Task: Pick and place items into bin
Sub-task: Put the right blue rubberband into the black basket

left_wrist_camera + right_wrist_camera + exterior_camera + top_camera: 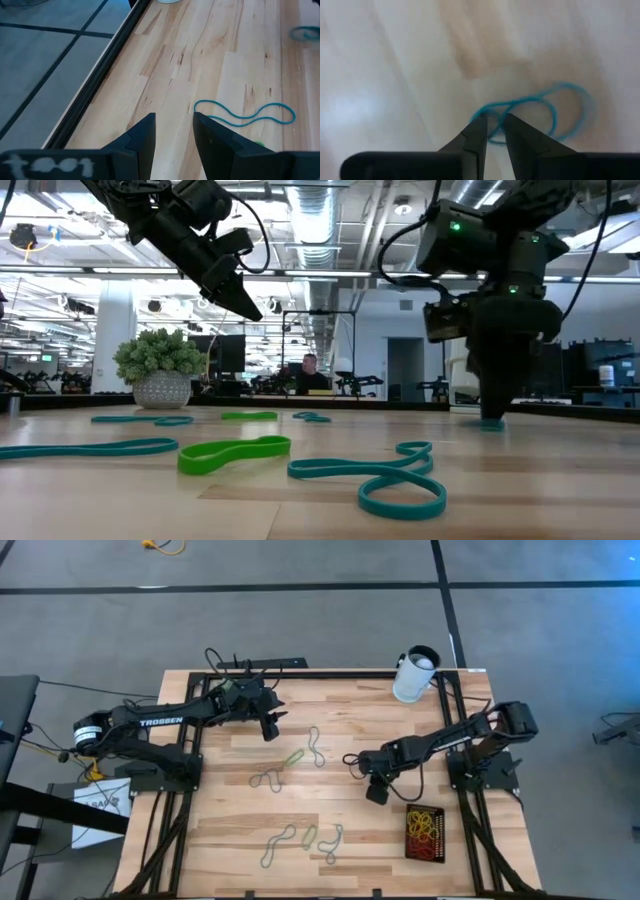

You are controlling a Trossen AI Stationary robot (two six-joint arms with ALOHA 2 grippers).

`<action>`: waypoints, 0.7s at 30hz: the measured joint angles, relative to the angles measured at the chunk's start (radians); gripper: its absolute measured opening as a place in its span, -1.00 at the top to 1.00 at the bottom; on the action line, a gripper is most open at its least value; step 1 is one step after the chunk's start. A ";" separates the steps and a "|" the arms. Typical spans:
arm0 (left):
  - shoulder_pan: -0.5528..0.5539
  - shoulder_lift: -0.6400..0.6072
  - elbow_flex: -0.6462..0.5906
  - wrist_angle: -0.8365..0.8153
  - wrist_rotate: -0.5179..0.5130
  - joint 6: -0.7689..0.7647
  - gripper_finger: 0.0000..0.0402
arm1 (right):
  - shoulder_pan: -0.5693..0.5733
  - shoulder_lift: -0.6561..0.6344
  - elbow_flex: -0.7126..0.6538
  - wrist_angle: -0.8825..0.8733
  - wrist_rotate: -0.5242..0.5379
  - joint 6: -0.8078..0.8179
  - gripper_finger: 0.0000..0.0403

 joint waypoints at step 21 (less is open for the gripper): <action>0.000 0.000 0.000 -0.030 0.000 0.000 0.39 | 0.052 -0.215 0.113 -0.304 -0.022 0.068 0.99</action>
